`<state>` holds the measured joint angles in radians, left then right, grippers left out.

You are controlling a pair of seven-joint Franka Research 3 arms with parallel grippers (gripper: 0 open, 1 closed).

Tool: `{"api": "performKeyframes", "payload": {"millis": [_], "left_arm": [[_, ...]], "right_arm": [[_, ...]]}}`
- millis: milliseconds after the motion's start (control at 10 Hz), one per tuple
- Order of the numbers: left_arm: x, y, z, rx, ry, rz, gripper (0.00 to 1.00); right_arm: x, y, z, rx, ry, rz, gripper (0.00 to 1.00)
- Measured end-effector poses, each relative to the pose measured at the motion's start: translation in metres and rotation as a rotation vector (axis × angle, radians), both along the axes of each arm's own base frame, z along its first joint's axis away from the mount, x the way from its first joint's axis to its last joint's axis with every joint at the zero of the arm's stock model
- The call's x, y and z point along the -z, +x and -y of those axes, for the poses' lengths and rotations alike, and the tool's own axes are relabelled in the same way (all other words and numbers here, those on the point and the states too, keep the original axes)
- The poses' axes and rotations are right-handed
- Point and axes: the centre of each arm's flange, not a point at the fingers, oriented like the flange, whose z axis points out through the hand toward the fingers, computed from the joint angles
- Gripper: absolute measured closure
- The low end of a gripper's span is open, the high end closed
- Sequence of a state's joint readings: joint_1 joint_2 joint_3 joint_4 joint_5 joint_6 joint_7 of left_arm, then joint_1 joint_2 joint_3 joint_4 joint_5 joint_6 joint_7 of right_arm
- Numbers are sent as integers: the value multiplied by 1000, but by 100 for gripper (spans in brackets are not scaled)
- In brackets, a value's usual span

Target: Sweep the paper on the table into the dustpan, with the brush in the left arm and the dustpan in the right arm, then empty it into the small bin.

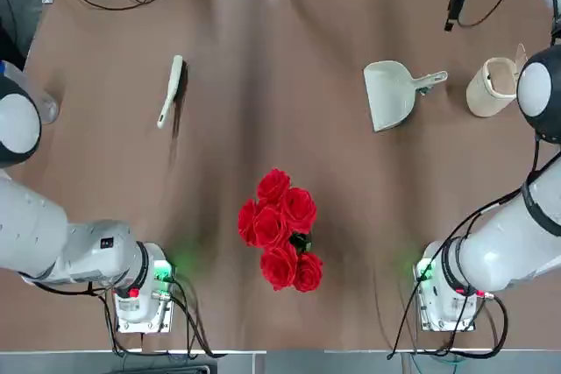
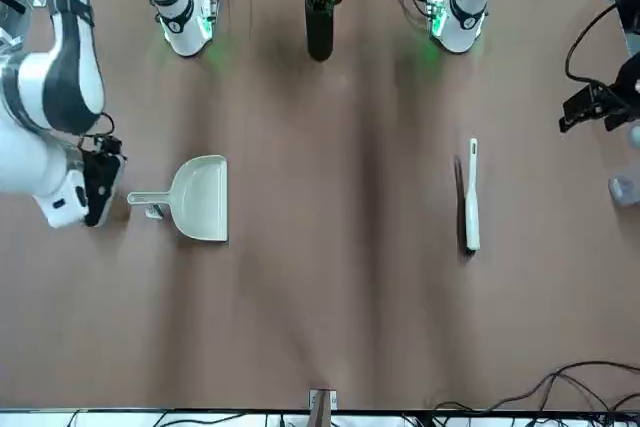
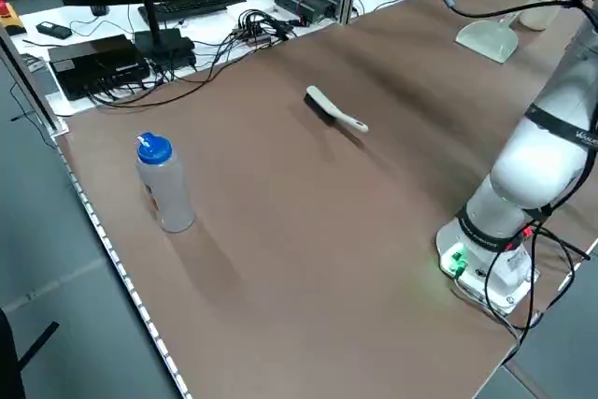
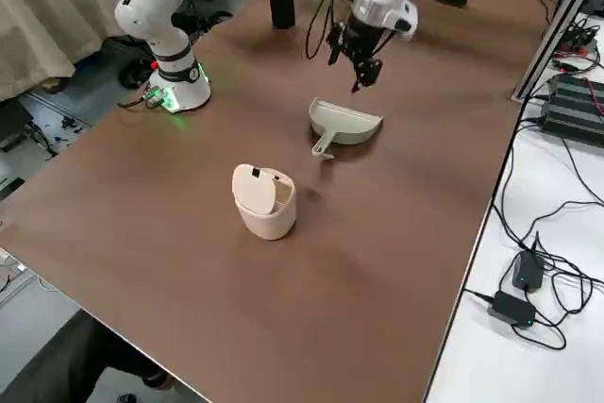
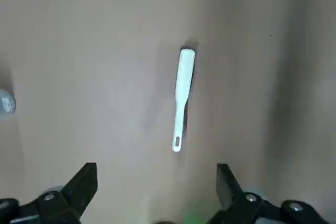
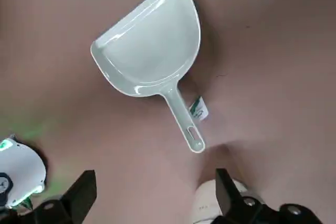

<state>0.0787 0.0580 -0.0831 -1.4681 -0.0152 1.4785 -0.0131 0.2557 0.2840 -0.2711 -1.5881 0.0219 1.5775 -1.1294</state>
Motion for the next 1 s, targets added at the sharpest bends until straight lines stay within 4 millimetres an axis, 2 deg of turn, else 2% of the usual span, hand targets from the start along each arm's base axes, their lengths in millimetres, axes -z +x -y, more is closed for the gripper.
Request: {"api": "performKeyframes", "payload": {"millis": [300,500,700,900,1000], "left_arm": [[0,0,-5,-8,0,1,0],[0,0,-6,-11,-1,2,0],[-2,0,-8,-15,-1,5,0],[-3,0,-10,-17,-1,7,0],[-3,0,-10,-18,-1,7,0]], "right_arm": [[-18,2,32,59,-4,8,0],[-29,4,34,97,-15,29,0],[-34,6,34,256,-58,48,0],[-41,7,31,503,-119,72,0],[-55,7,30,655,-148,102,0]]}}
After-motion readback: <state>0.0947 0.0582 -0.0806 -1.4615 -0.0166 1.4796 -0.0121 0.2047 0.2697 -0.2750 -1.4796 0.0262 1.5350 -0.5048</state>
